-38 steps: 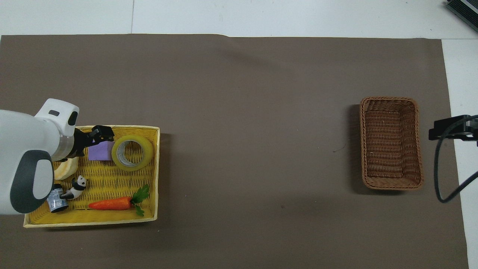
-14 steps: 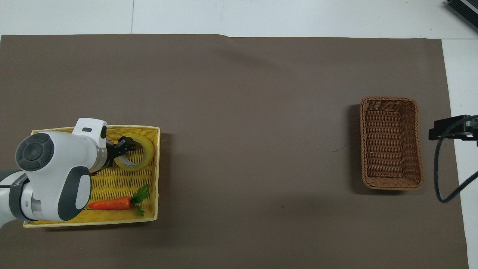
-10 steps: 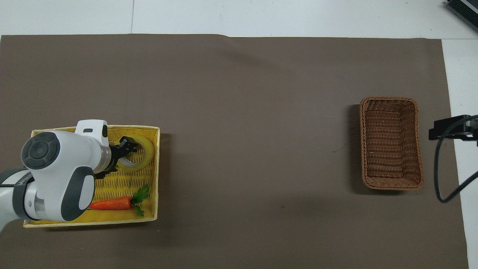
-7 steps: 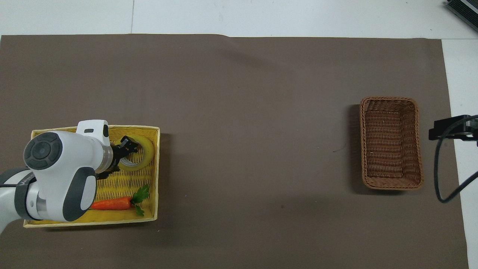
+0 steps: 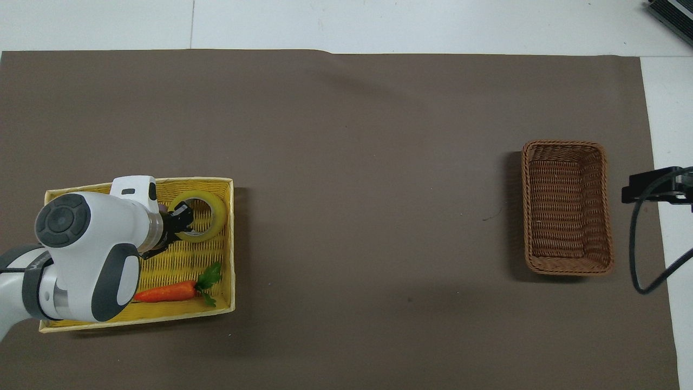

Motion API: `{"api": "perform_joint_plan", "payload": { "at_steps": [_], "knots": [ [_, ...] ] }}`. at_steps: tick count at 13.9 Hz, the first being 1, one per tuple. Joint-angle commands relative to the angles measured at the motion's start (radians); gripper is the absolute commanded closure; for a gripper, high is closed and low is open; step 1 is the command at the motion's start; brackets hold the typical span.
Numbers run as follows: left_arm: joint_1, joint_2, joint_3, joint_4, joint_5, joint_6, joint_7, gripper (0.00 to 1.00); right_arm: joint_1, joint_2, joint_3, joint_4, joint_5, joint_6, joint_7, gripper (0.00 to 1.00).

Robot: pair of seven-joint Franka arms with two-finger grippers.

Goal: Move tape to another basket
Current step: 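Close the left gripper on the rim of the tape roll, then lift the tape roll with the left gripper toward the table center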

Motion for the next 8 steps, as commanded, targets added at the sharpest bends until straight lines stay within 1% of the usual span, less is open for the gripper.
{"api": "perform_joint_plan", "payload": {
  "at_steps": [1, 5, 8],
  "knots": [
    [-0.006, 0.009, 0.007, 0.065, -0.017, -0.041, 0.023, 1.0, -0.012, -0.008, 0.005, -0.005, 0.02, -0.009, 0.006, 0.0],
    [0.003, 0.012, 0.007, 0.216, -0.017, -0.221, 0.073, 1.0, -0.012, -0.008, 0.005, -0.005, 0.02, -0.009, 0.006, 0.0],
    [0.015, 0.0, 0.008, 0.269, -0.017, -0.3, 0.191, 1.0, -0.012, -0.008, 0.005, -0.005, 0.02, -0.009, 0.006, 0.0]
  ]
}}
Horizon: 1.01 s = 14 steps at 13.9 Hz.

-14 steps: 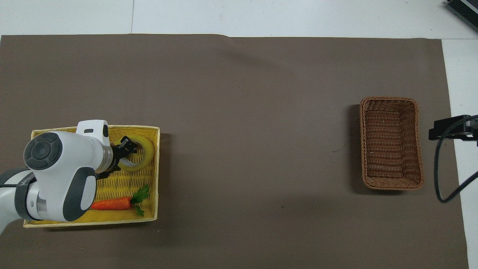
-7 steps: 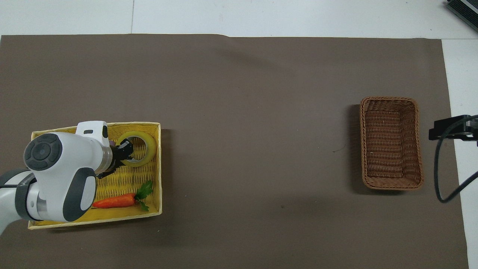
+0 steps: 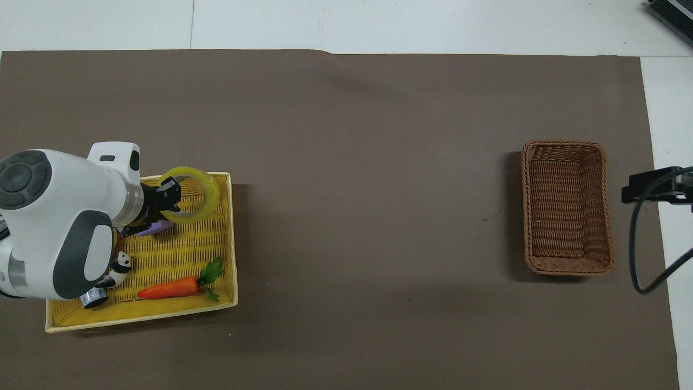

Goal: Move tape to another basket
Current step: 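Lift the tape roll with the left gripper toward the table center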

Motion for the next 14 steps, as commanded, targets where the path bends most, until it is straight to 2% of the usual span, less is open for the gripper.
{"api": "perform_joint_plan", "payload": {
  "at_steps": [1, 4, 6, 14],
  "knots": [
    [0.012, 0.003, 0.003, 0.081, -0.017, -0.108, 0.119, 1.0, -0.012, -0.008, 0.005, -0.005, 0.019, -0.009, 0.006, 0.0],
    [0.012, 0.046, 0.001, 0.206, -0.02, -0.235, 0.218, 1.0, -0.012, -0.008, 0.005, -0.005, 0.019, -0.008, 0.006, 0.0],
    [0.01, 0.078, 0.001, 0.279, -0.073, -0.29, 0.307, 1.0, -0.012, -0.008, 0.005, -0.005, 0.019, -0.009, 0.006, 0.0],
    [-0.022, 0.086, -0.006, 0.279, -0.237, -0.297, 0.597, 1.0, -0.012, -0.008, 0.005, -0.005, 0.019, -0.009, 0.006, 0.0]
  ]
}}
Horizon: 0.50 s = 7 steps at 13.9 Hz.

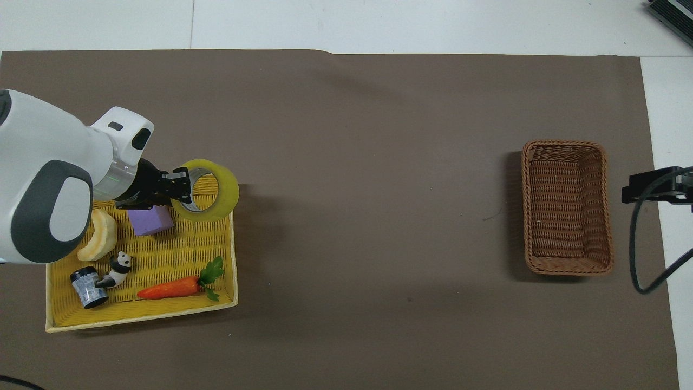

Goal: Move tape to another basket
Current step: 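Lift the tape roll with the left gripper toward the table center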

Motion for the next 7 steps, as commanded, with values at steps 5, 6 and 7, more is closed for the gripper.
{"api": "perform_joint_plan", "payload": {
  "at_steps": [5, 6, 7],
  "knots": [
    [-0.054, -0.008, -0.005, 0.034, -0.227, -0.027, 0.135, 1.0, -0.012, -0.008, 0.005, -0.005, 0.02, -0.009, 0.006, 0.0],
    [-0.066, -0.009, -0.01, 0.039, -0.269, -0.024, 0.135, 1.0, -0.012, -0.008, 0.005, -0.005, 0.02, -0.009, 0.006, 0.0],
    [-0.066, -0.014, -0.024, 0.039, -0.307, -0.018, 0.135, 1.0, -0.012, -0.008, 0.005, -0.005, 0.02, -0.008, 0.006, 0.0]
  ]
}}
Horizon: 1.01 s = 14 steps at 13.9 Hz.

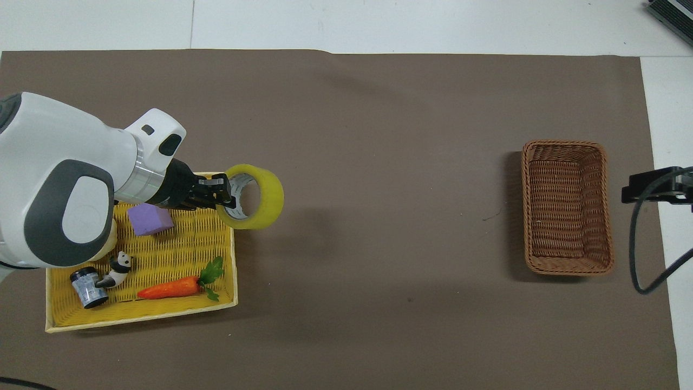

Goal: Move tape to another basket
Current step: 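Lift the tape roll with the left gripper toward the table center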

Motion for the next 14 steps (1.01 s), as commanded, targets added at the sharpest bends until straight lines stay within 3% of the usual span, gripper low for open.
{"api": "perform_joint_plan", "payload": {
  "at_steps": [1, 9, 14],
  "knots": [
    [-0.017, -0.034, -0.022, 0.022, -0.104, -0.01, 0.013, 1.0, -0.012, -0.008, 0.005, -0.005, 0.02, -0.009, 0.006, 0.0],
    [-0.03, -0.178, -0.089, 0.01, -0.223, 0.012, 0.027, 1.0, -0.012, -0.008, 0.005, -0.005, 0.02, -0.009, 0.006, 0.0],
    [-0.031, -0.2, -0.094, 0.01, -0.287, 0.019, 0.07, 1.0, -0.012, -0.008, 0.005, -0.005, 0.02, -0.009, 0.006, 0.0]
  ]
}}
